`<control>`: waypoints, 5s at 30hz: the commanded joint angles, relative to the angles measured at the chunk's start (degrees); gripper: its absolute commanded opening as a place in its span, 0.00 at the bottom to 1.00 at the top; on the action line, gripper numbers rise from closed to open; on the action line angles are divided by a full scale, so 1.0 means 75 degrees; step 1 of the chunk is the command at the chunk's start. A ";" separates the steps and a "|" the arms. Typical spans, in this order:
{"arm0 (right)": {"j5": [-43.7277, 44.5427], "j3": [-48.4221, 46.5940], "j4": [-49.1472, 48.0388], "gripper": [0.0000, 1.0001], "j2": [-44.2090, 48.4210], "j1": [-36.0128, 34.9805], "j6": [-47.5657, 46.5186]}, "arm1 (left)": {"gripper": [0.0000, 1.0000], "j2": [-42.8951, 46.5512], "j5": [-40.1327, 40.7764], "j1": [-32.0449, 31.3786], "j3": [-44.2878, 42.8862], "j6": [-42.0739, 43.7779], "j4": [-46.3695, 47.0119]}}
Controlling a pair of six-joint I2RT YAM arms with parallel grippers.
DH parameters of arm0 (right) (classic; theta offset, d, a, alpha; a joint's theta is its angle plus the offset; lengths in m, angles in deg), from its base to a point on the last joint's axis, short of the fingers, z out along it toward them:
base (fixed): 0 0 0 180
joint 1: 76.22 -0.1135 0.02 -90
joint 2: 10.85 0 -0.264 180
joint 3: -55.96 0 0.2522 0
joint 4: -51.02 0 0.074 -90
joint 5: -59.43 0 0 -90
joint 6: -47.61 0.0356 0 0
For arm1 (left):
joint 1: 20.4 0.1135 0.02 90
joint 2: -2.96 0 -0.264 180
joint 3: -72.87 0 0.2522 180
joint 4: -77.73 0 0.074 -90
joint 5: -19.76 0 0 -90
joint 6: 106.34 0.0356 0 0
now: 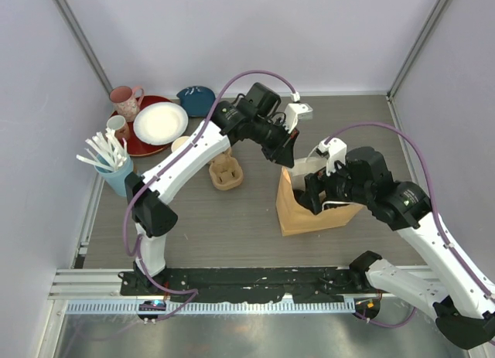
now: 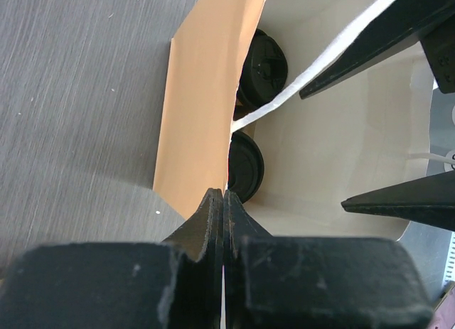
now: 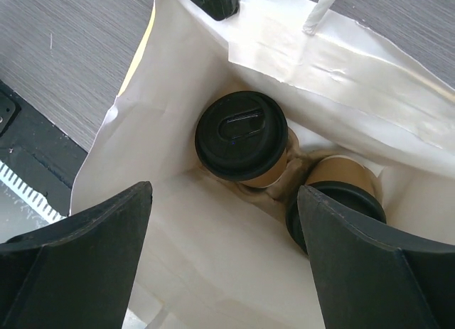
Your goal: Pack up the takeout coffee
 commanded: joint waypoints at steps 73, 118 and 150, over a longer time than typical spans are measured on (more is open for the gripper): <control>0.0840 -0.3158 -0.1329 0.89 -0.0367 0.0013 0.0318 | 0.63 0.0819 0.0823 0.0230 -0.1376 0.0237 -0.0296; -0.2527 -0.4564 -0.3884 0.83 -0.5148 -0.0233 0.0845 | 0.62 0.4734 0.1784 1.1773 0.4940 0.1795 0.0746; -0.2316 -0.4424 -0.3638 0.82 -0.5243 -0.0304 0.0575 | 0.45 0.3867 0.1103 1.1024 0.5585 0.0647 0.3125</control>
